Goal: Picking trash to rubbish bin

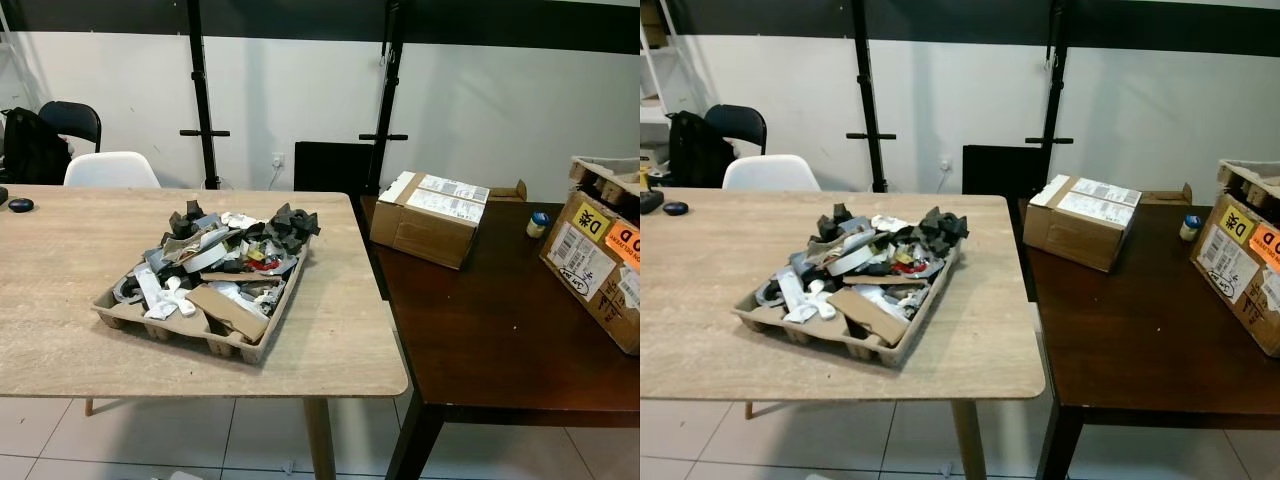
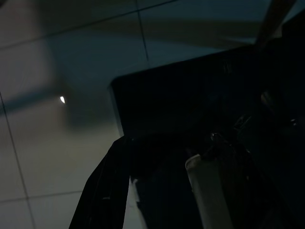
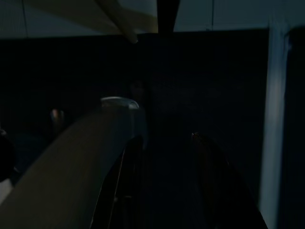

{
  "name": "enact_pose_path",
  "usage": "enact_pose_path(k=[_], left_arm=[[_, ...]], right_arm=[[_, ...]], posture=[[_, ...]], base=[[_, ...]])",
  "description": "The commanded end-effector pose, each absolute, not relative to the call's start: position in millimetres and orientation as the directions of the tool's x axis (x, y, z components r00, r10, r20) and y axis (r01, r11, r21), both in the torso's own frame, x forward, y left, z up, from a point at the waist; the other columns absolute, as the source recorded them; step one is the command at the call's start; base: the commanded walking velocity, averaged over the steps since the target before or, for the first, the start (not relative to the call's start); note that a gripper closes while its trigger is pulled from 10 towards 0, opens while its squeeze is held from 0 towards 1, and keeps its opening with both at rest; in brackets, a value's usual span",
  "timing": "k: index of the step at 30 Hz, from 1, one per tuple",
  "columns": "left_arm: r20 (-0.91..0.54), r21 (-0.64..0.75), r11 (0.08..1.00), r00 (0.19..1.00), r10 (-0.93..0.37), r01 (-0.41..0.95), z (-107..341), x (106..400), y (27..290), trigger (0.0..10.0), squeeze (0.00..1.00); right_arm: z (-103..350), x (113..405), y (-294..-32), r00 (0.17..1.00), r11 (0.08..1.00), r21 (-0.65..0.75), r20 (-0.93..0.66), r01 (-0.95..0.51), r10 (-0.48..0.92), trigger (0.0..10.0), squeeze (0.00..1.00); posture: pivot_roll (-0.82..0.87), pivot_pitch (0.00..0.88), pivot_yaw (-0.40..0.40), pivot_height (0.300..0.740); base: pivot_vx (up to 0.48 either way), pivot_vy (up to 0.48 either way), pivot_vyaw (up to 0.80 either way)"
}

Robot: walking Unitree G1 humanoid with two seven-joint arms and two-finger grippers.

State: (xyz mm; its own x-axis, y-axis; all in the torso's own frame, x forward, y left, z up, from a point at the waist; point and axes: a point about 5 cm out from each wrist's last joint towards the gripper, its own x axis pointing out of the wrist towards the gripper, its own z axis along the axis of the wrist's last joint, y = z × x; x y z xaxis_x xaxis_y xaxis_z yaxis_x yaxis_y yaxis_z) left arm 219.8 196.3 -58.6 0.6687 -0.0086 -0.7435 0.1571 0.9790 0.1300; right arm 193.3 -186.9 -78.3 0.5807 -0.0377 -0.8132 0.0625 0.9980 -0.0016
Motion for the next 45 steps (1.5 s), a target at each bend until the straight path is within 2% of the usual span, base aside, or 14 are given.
enact_pose_path(k=[1,12,15,22,31,45], left_arm=[[-0.728,0.127,0.98,0.686,-0.014,0.155,-57.5,223.2,190.3,10.0,0.0],[-0.723,0.104,0.981,0.69,-0.037,0.161,-55.2,228.2,188.3,10.0,0.0],[-0.724,0.081,0.97,0.683,-0.102,0.231,-56.8,226.1,180.7,10.0,0.0],[-0.722,0.07,0.969,0.682,-0.115,0.237,-58.2,224.2,177.2,10.0,0.0],[-0.726,0.072,0.973,0.68,-0.101,0.221,-58.6,223.8,180.4,10.0,0.0],[-0.727,0.06,0.977,0.68,-0.098,0.205,-57.7,226.4,179.5,10.0,0.0]], right_arm=[[-85.2,179.6,-189.7,0.542,0.998,-0.008,-0.839,0.067,-0.044,10.0,0.0],[-85.1,180.5,-186.9,0.549,0.998,-0.003,-0.835,0.07,-0.041,10.0,0.0],[-85.0,180.8,-186.6,0.553,0.997,-0.002,-0.832,0.075,-0.043,10.0,0.0],[-85.7,179.0,-186.1,0.556,0.997,0.004,-0.83,0.074,-0.038,10.0,0.0],[-84.9,181.3,-181.9,0.568,0.999,0.007,-0.823,0.04,-0.017,10.0,0.0],[-84.3,182.6,-183.2,0.569,0.999,0.008,-0.822,0.04,-0.016,10.0,0.0]], posture=[[-0.07,0.126,-0.003,0.74],[-0.07,0.113,0.009,0.74],[-0.07,0.108,0.012,0.74],[-0.07,0.098,0.007,0.74],[-0.06,0.09,0.007,0.74],[-0.08,0.095,0.009,0.74]], base=[[0.0,0.0,-0.8],[0.0,0.0,-0.8],[0.0,0.0,-0.8],[0.0,0.0,-0.75],[0.0,0.0,0.0],[0.0,-0.458,0.0]])
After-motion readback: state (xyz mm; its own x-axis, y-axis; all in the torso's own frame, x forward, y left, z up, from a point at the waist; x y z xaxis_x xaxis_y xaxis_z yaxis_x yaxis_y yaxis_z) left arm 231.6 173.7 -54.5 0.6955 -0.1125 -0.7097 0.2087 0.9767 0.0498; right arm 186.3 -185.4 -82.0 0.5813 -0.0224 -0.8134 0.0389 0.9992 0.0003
